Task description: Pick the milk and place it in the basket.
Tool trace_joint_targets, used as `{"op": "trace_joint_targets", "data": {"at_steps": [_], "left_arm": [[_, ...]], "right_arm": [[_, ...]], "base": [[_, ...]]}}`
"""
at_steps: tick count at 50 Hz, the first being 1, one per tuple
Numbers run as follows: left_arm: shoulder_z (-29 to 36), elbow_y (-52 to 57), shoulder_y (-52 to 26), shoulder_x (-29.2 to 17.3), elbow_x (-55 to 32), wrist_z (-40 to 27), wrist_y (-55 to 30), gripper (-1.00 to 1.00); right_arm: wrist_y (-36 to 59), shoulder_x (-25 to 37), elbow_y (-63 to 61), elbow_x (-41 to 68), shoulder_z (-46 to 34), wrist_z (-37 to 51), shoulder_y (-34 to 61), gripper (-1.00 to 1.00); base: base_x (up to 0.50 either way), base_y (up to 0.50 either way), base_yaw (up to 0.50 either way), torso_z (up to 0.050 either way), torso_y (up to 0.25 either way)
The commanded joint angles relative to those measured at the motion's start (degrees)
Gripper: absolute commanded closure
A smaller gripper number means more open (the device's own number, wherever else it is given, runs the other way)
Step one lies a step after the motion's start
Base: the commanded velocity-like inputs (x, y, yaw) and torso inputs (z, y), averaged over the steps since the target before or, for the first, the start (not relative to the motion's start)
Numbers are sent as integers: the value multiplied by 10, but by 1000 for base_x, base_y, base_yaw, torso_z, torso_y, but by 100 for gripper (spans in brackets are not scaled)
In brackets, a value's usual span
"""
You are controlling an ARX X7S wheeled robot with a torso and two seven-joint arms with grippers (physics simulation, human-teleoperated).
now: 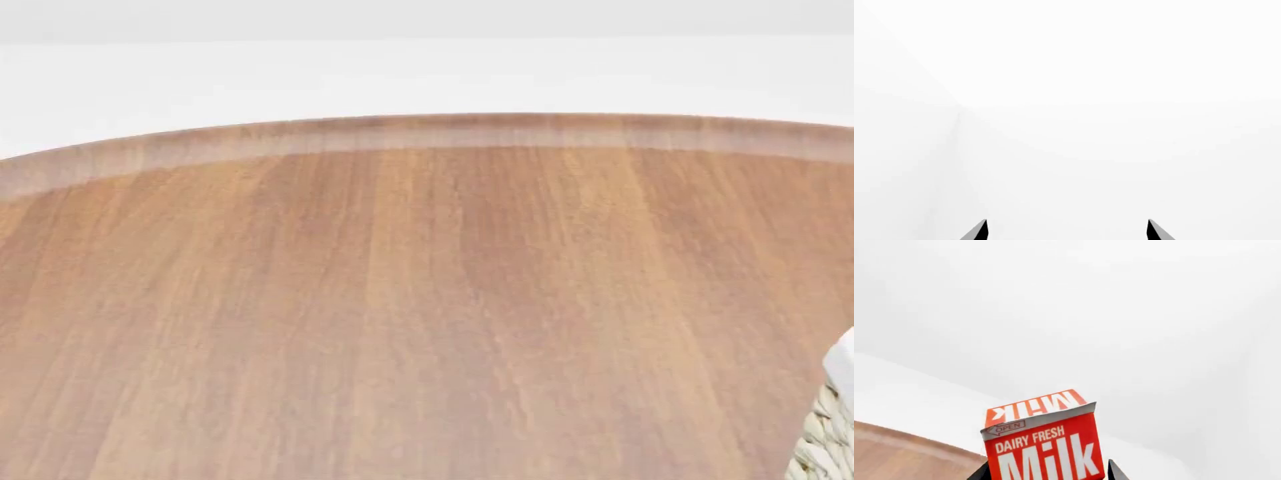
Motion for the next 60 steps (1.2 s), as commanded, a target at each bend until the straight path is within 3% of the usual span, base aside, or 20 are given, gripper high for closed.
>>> {"op": "trace_joint_targets", "data": {"at_steps": [1, 28, 35, 37, 40, 60], "left_arm": [[-12, -1, -2, 9, 8, 9, 0, -100], [-14, -1, 10, 8, 12, 10, 6, -100], [-15, -2, 9, 6, 10, 9, 7, -100], [-14, -2, 7, 6, 10, 8, 6, -100], [-11, -2, 3, 6, 9, 7, 5, -100], [-6, -4, -1, 4, 9, 5, 5, -100]], "right_arm": [[-45, 0, 21, -81, 20, -114, 13, 100], [-41, 22, 112, -156, -39, -202, 8, 100], [-27, 41, 111, -31, -176, -203, -8, 100], [-1, 54, 81, 61, -265, -203, -18, 100], [99, 111, -66, 220, -405, -202, -56, 100], [141, 199, -186, 272, -533, -192, -119, 100]], "base": [[0, 0, 0, 0, 0], [0, 0, 0, 1, 1], [0, 0, 0, 0, 1], [0, 0, 0, 0, 0], [0, 0, 0, 0, 3], [0, 0, 0, 1, 2]]}}
